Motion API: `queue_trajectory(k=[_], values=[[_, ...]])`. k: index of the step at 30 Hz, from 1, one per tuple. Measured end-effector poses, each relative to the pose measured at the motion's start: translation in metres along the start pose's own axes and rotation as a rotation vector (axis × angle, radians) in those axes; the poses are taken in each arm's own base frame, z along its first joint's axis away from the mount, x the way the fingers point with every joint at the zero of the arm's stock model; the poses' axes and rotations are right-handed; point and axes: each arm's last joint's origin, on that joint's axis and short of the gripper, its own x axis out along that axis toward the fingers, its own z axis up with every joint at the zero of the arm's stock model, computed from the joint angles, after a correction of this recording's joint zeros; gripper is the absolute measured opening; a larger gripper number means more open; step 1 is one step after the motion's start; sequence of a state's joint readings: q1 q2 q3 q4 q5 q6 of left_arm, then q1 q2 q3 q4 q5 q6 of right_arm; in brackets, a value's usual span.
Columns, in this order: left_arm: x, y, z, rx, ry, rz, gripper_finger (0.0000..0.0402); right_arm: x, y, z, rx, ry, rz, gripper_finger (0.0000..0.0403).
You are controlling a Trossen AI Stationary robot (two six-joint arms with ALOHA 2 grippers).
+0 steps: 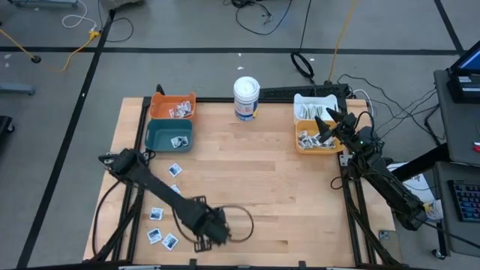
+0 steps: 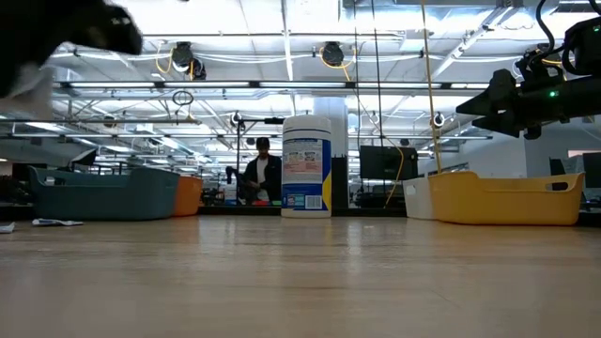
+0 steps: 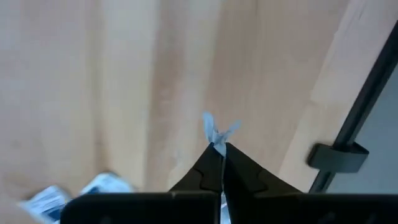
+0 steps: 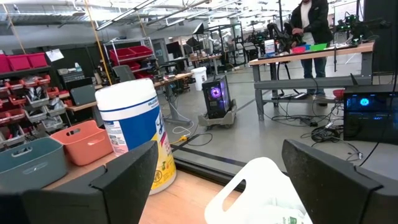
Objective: Pick & Place First Aid Supplies
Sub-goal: Put the blue pad into the blue bin
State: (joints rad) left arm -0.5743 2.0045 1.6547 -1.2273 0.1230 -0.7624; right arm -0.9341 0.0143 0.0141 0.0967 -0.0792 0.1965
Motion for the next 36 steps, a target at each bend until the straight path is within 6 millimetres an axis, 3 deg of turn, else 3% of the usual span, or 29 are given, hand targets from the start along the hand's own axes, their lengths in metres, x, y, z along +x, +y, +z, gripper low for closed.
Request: queue_trajectory(k=[9, 13, 27, 36], values=[[-0.051, 0.053, 0.002, -0.035, -0.041, -0.004, 0.0002, 0.000, 0.000, 0.000, 0.000, 0.000, 0.000, 0.0337], [-0.060, 0.093, -0.003, -0.163, -0.049, -0.007, 0.0002, 0.000, 0.000, 0.000, 0.000, 0.000, 0.000, 0.0337], [-0.064, 0.257, -0.051, -0.738, -0.075, -0.026, 0.0001, 0.000, 0.000, 0.000, 0.000, 0.000, 0.000, 0.0337], [-0.066, 0.333, -0.075, -0.909, -0.056, -0.010, 0.0001, 0.000, 0.000, 0.000, 0.000, 0.000, 0.000, 0.0337]])
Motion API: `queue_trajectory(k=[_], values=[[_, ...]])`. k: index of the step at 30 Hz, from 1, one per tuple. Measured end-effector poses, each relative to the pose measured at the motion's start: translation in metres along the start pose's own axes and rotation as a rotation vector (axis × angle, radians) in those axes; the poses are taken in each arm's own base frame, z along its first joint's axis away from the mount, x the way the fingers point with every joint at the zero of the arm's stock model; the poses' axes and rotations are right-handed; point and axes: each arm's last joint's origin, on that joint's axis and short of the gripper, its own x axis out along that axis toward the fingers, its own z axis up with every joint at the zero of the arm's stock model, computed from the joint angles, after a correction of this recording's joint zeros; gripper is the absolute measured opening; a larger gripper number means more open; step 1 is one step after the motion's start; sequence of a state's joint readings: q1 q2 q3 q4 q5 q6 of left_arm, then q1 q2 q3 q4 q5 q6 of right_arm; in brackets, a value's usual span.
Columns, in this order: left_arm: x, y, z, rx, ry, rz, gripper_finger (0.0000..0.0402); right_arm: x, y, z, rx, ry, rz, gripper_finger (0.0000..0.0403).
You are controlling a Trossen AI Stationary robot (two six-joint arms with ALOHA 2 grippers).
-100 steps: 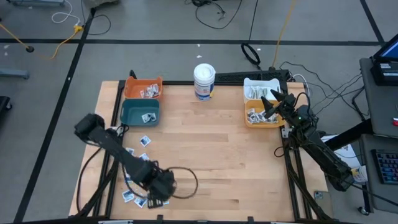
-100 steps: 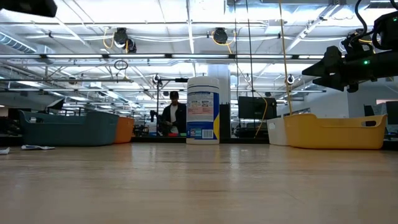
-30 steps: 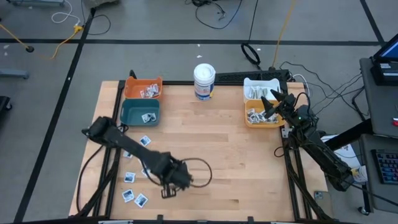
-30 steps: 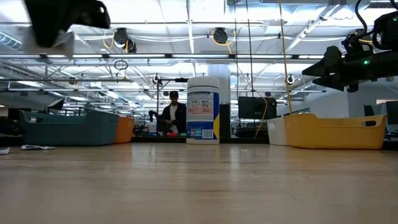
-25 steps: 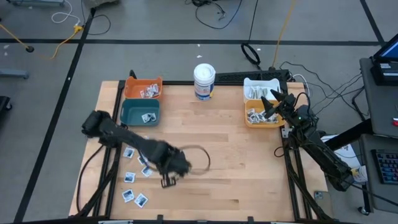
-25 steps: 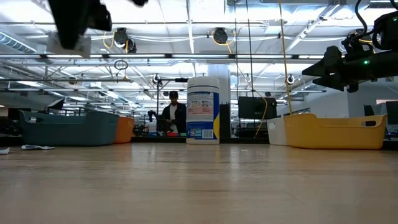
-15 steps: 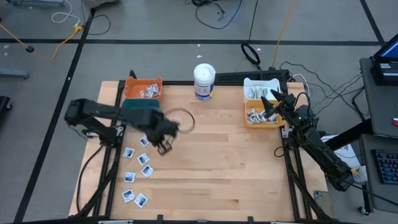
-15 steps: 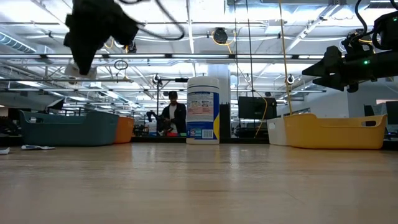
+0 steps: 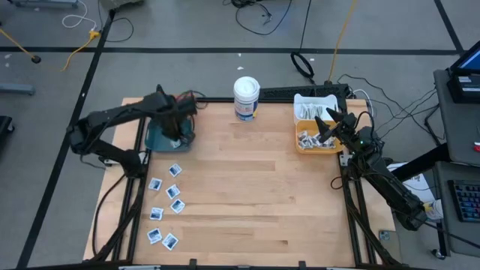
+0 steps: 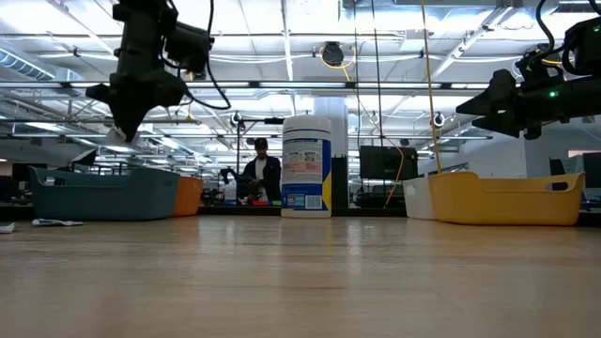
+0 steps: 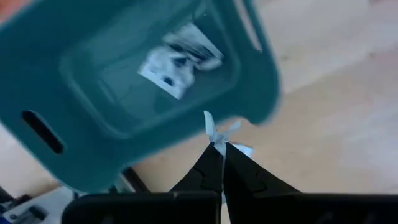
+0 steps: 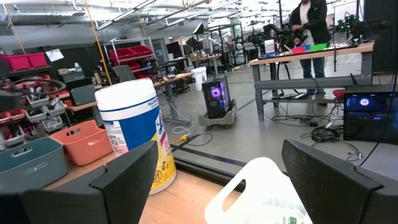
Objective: Pick & Place First Aid Supplies
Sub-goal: Put the blue pad into the blue bin
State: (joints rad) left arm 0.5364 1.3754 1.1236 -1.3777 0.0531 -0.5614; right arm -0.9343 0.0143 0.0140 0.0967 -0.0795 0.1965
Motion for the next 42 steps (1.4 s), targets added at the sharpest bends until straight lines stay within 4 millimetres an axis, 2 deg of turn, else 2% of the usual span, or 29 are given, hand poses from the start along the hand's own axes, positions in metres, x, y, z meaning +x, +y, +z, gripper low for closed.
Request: queue_trajectory(k=[7, 20, 25, 29, 37, 42], values=[[-0.001, 0.028, 0.017, -0.075, -0.035, 0.013, 0.0000, 0.000, 0.000, 0.000, 0.000, 0.000, 0.000, 0.0337], [0.051, 0.022, 0.038, -0.110, -0.074, 0.064, 0.0000, 0.000, 0.000, 0.000, 0.000, 0.000, 0.000, 0.0337], [0.059, 0.019, 0.039, -0.124, -0.111, 0.044, 0.0007, 0.000, 0.000, 0.000, 0.000, 0.000, 0.000, 0.0337], [0.059, 0.018, 0.040, -0.145, -0.120, 0.043, 0.0045, 0.000, 0.000, 0.000, 0.000, 0.000, 0.000, 0.0337], [0.059, 0.020, 0.040, -0.153, -0.101, 0.011, 0.0156, 0.000, 0.000, 0.000, 0.000, 0.000, 0.000, 0.0337], [0.050, 0.022, 0.037, -0.252, -0.104, -0.009, 0.0191, 0.000, 0.000, 0.000, 0.000, 0.000, 0.000, 0.0337]])
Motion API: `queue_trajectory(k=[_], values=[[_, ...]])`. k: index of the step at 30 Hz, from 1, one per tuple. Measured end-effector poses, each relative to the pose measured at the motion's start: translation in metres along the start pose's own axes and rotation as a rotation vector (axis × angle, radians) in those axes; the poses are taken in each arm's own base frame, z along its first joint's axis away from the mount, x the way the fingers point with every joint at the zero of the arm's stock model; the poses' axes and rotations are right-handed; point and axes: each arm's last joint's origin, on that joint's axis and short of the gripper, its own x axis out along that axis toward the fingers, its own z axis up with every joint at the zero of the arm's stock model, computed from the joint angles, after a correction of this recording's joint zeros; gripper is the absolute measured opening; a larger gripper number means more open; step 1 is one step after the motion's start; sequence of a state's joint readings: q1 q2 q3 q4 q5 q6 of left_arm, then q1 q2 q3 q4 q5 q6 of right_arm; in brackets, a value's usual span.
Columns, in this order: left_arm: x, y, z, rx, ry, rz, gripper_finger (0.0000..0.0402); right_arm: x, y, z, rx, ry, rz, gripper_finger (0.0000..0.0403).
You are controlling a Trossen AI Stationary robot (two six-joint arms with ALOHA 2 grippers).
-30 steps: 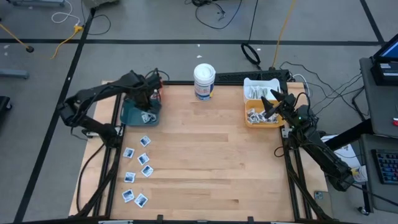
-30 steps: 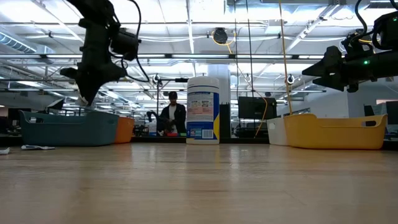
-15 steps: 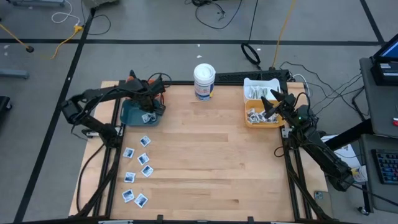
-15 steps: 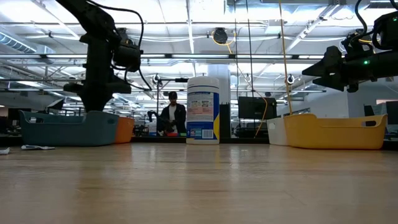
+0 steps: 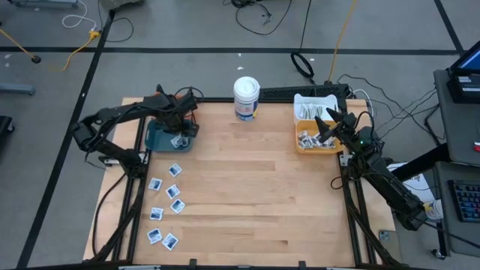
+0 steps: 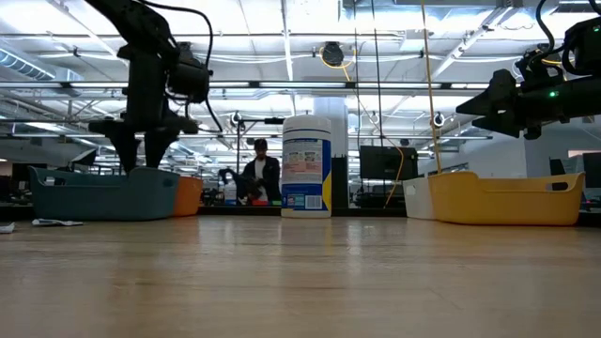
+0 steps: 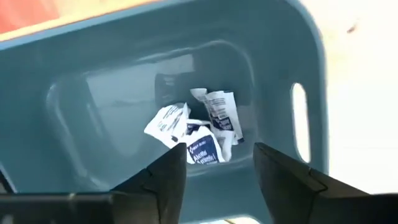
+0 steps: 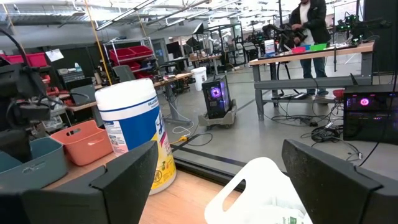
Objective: Pick & Place First Aid Supplies
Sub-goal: Put the blue pad into the blue bin
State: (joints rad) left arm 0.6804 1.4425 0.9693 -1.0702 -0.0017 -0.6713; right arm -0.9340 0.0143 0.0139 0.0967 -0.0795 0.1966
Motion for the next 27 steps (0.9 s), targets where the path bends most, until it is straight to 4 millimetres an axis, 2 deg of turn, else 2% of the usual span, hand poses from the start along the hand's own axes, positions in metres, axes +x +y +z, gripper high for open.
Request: queue_trajectory(k=[7, 27], values=[[-0.018, 0.002, -0.013, -0.129, 0.024, -0.007, 0.0187, 0.000, 0.000, 0.000, 0.000, 0.000, 0.000, 0.0337], [-0.041, -0.020, -0.095, -0.163, 0.099, 0.074, 0.0182, 0.000, 0.000, 0.000, 0.000, 0.000, -0.001, 0.0337]])
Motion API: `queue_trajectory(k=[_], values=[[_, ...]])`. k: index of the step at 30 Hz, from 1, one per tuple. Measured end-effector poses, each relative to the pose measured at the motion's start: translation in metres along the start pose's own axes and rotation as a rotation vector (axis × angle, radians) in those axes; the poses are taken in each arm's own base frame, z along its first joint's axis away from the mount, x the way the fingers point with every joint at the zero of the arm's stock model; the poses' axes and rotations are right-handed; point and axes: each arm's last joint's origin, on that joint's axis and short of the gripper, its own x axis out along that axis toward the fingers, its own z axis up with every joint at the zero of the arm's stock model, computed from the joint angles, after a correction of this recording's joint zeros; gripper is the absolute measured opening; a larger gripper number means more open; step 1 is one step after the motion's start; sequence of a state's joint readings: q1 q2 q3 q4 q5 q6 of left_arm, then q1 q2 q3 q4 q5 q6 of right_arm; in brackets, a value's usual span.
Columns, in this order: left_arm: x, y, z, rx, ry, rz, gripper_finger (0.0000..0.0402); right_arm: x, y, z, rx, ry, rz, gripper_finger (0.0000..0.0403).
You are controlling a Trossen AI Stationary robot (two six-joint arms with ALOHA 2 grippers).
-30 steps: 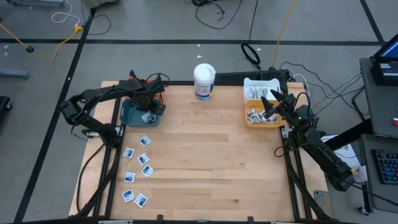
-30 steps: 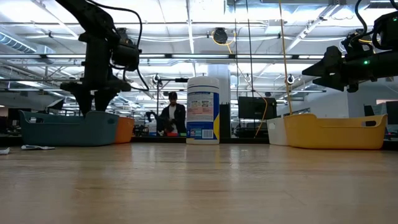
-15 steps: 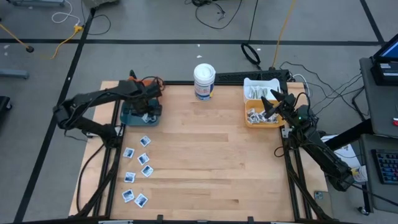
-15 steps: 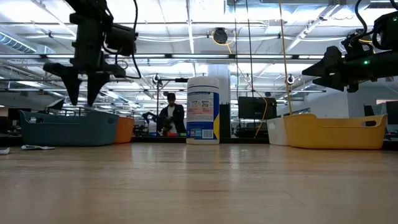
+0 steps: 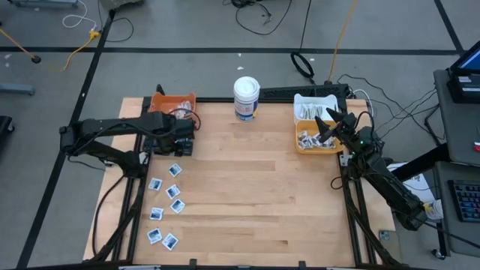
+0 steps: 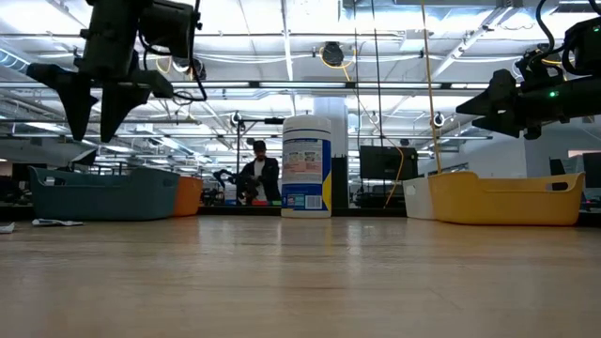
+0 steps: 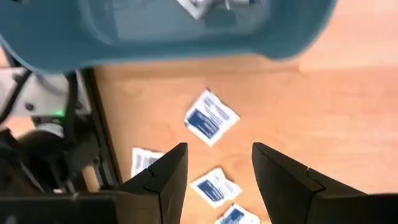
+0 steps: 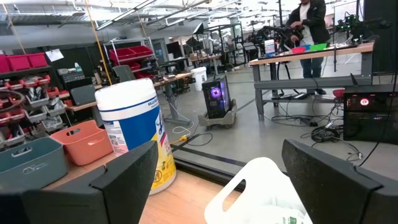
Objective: Pick & Place First Aid Supplies
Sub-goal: Put the blue pad into the blue bin
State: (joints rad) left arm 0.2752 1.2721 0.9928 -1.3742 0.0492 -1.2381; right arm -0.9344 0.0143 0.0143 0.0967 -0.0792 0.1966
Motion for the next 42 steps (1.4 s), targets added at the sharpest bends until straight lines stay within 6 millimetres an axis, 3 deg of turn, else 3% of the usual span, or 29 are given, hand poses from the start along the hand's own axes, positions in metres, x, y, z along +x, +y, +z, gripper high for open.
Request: queue_trajectory(k=[5, 11, 28, 42], values=[[0.007, -0.005, -0.016, 0.009, 0.027, 0.005, 0.0182, 0.000, 0.000, 0.000, 0.000, 0.000, 0.000, 0.0337], [0.032, -0.009, -0.028, 0.024, 0.022, 0.015, 0.0182, 0.000, 0.000, 0.000, 0.000, 0.000, 0.000, 0.0337], [0.113, 0.002, -0.041, 0.051, -0.012, -0.056, 0.0182, 0.000, 0.000, 0.000, 0.000, 0.000, 0.000, 0.0337], [0.122, 0.005, -0.045, 0.122, -0.078, -0.072, 0.0167, 0.000, 0.000, 0.000, 0.000, 0.000, 0.001, 0.0337]])
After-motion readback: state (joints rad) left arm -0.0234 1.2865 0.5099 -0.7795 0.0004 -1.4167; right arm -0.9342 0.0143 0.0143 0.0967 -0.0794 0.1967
